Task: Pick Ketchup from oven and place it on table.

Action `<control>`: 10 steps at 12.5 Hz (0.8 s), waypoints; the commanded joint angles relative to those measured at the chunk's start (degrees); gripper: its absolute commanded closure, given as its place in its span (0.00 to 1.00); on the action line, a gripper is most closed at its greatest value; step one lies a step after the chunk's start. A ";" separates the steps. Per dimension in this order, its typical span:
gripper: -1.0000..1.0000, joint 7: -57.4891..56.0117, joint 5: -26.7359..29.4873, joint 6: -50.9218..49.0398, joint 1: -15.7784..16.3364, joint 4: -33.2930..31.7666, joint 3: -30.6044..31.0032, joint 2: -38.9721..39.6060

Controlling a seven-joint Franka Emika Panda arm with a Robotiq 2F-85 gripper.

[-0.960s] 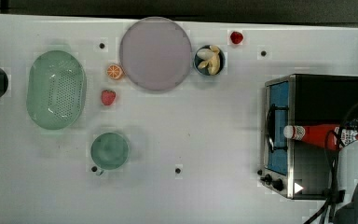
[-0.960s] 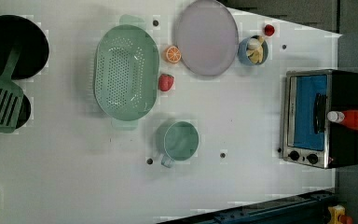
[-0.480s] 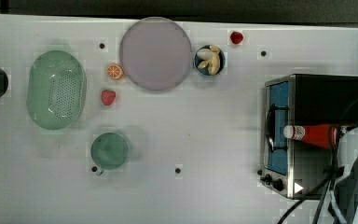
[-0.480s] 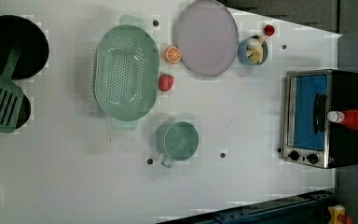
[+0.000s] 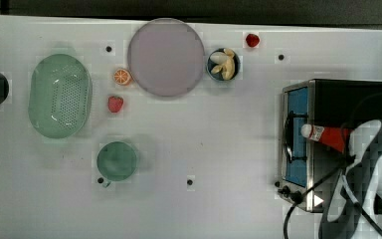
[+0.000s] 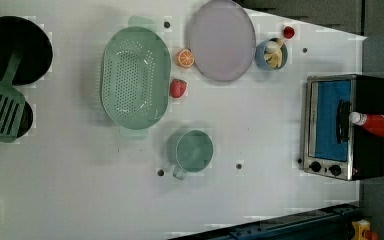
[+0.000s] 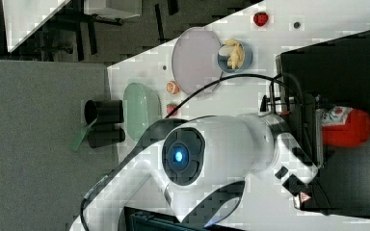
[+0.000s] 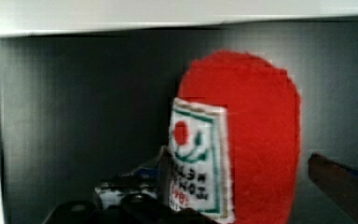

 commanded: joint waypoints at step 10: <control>0.37 -2.86 1.50 -25.47 6.01 11.78 2.25 -11.17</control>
